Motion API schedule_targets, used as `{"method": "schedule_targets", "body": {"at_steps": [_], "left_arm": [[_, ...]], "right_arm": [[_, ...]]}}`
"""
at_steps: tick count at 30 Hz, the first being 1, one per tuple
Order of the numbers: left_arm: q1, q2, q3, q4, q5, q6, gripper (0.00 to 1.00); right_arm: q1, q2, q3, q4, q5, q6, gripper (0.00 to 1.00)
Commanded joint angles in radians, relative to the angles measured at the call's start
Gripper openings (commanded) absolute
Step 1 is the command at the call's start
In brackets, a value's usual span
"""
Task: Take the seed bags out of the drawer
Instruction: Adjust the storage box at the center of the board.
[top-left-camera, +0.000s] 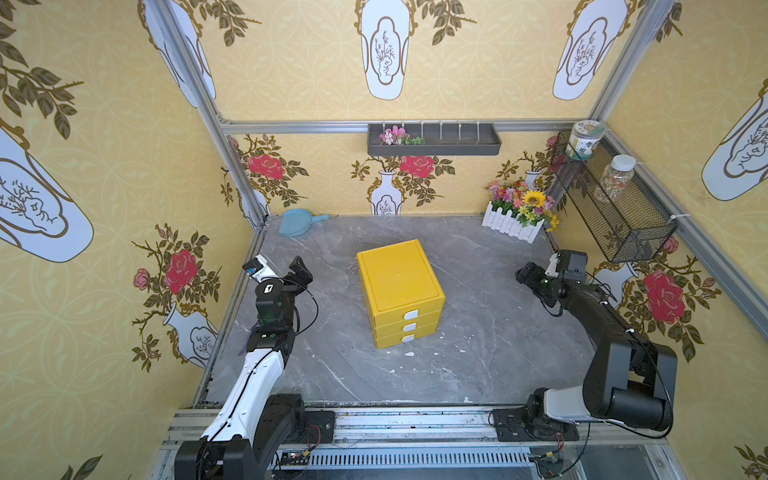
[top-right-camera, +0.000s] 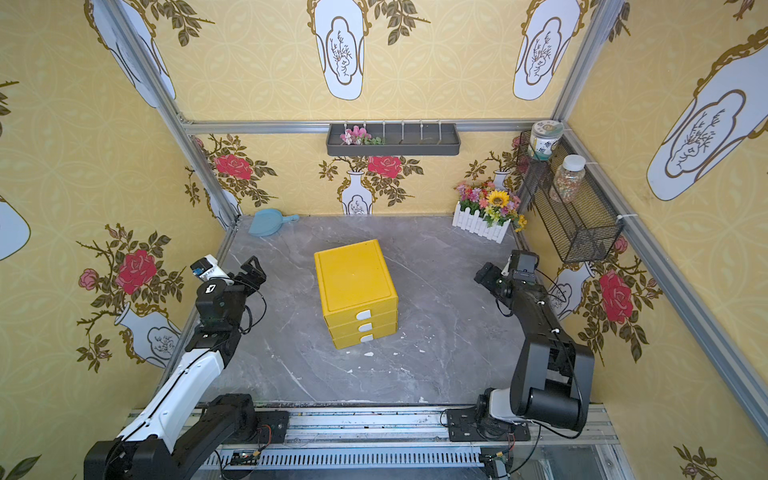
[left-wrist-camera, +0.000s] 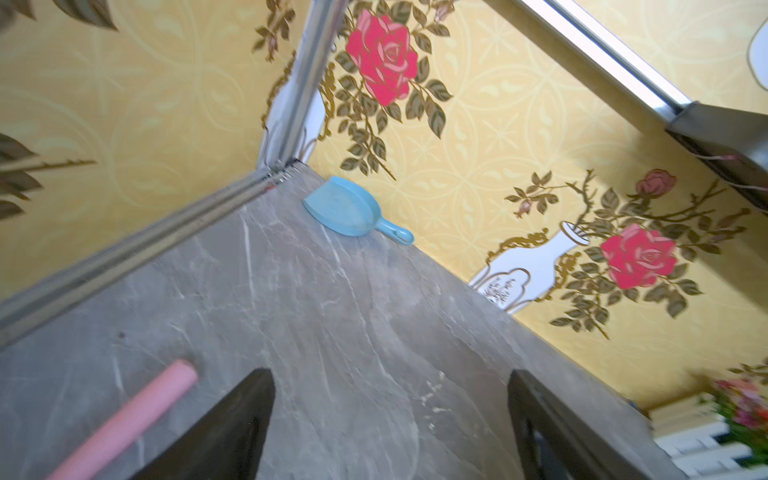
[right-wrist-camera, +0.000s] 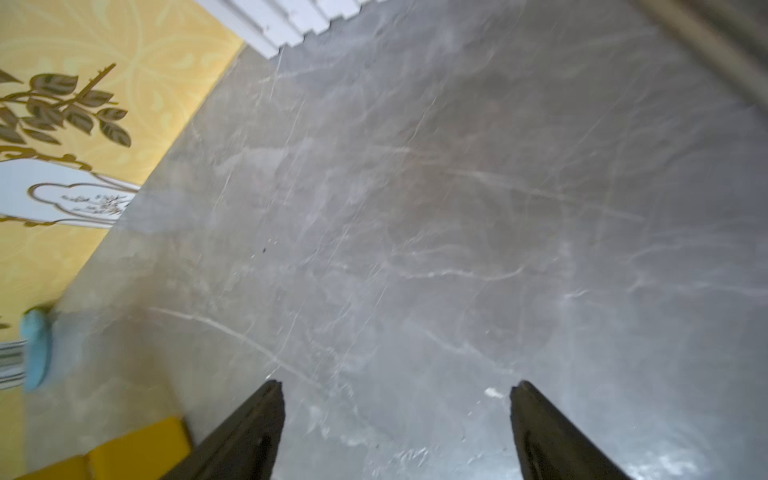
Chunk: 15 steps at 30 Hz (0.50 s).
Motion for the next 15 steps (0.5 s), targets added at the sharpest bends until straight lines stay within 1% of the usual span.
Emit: {"method": "schedule_targets", "body": {"at_steps": [1, 2, 3, 4, 6, 7, 9, 11, 12, 15], "left_arm": [[-0.003, 0.019, 0.028, -0.142, 0.217, -0.157, 0.73], [-0.011, 0.036, 0.033, -0.155, 0.265, -0.175, 0.65], [-0.029, 0.052, 0.040, -0.179, 0.291, -0.198, 0.58], [-0.048, 0.066, 0.044, -0.196, 0.302, -0.213, 0.53], [-0.091, 0.093, 0.035, -0.198, 0.358, -0.252, 0.40], [-0.110, 0.107, 0.033, -0.198, 0.371, -0.256, 0.35], [-0.151, 0.132, 0.023, -0.197, 0.415, -0.318, 0.26], [-0.190, 0.154, 0.016, -0.195, 0.447, -0.347, 0.20], [-0.211, 0.161, 0.011, -0.194, 0.449, -0.359, 0.19], [-0.254, 0.172, -0.021, -0.161, 0.474, -0.398, 0.17]], "right_arm": [[0.014, 0.006, 0.008, -0.080, -0.153, 0.034, 0.78], [0.025, 0.006, 0.003, -0.079, -0.170, 0.034, 0.74], [0.037, 0.009, 0.001, -0.076, -0.183, 0.035, 0.71], [0.051, 0.013, -0.002, -0.071, -0.195, 0.042, 0.67], [0.099, 0.031, -0.005, -0.054, -0.216, 0.060, 0.59], [0.125, 0.043, -0.002, -0.046, -0.219, 0.069, 0.55], [0.197, 0.077, 0.013, -0.021, -0.224, 0.100, 0.47], [0.267, 0.122, 0.040, 0.008, -0.229, 0.131, 0.42], [0.296, 0.145, 0.055, 0.025, -0.232, 0.146, 0.40], [0.387, 0.234, 0.126, 0.053, -0.235, 0.184, 0.39]]}}
